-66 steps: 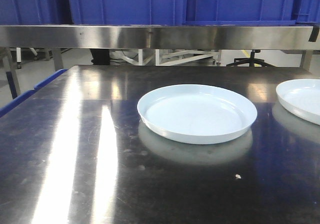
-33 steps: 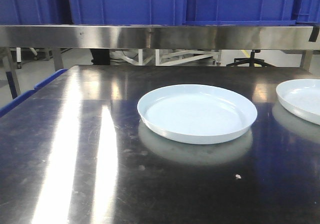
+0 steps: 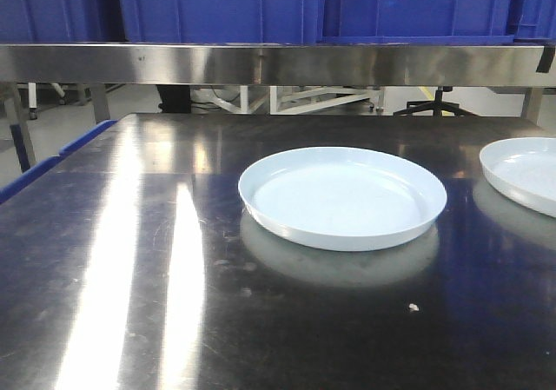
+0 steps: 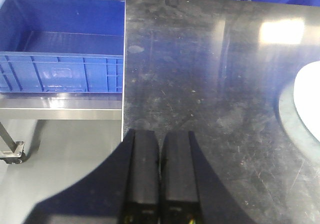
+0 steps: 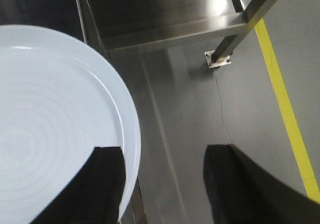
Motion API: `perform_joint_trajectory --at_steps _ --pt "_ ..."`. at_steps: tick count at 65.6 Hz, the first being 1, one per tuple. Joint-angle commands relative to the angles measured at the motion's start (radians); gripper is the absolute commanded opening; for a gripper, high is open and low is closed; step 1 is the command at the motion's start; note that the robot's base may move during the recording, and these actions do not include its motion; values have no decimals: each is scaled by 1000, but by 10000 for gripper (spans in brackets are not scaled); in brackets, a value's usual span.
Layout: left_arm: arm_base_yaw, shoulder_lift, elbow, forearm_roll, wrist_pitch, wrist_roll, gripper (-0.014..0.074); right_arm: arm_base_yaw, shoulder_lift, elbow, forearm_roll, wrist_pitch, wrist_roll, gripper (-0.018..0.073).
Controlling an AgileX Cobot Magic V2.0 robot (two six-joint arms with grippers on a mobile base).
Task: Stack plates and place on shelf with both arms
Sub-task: 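Grasp the rim of the other white plate with the right gripper, lift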
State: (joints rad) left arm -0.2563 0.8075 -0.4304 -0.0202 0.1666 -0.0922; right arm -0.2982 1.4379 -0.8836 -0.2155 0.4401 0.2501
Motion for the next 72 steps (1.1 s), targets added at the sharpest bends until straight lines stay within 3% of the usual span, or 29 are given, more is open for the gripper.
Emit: perform_joint_trajectory --at_steps 1,34,41,49,53,72 --pt "2 -8 -29 -6 -83 -6 87 -6 -1 -37 -17 -73 -3 464" --pt "2 -8 -29 -6 -83 -6 87 -6 130 -37 -16 -142 -3 457" --pt "2 -8 -29 -6 -83 -6 87 -6 132 -37 -16 -153 -3 328" --pt "2 -8 -29 -6 -83 -6 87 -6 132 -37 -16 -167 -3 30" --pt "2 -8 -29 -6 -83 -6 87 -6 132 -37 -16 -171 -3 73" --pt "2 -8 -29 -6 -83 -6 87 -4 56 -117 38 -140 -3 48"
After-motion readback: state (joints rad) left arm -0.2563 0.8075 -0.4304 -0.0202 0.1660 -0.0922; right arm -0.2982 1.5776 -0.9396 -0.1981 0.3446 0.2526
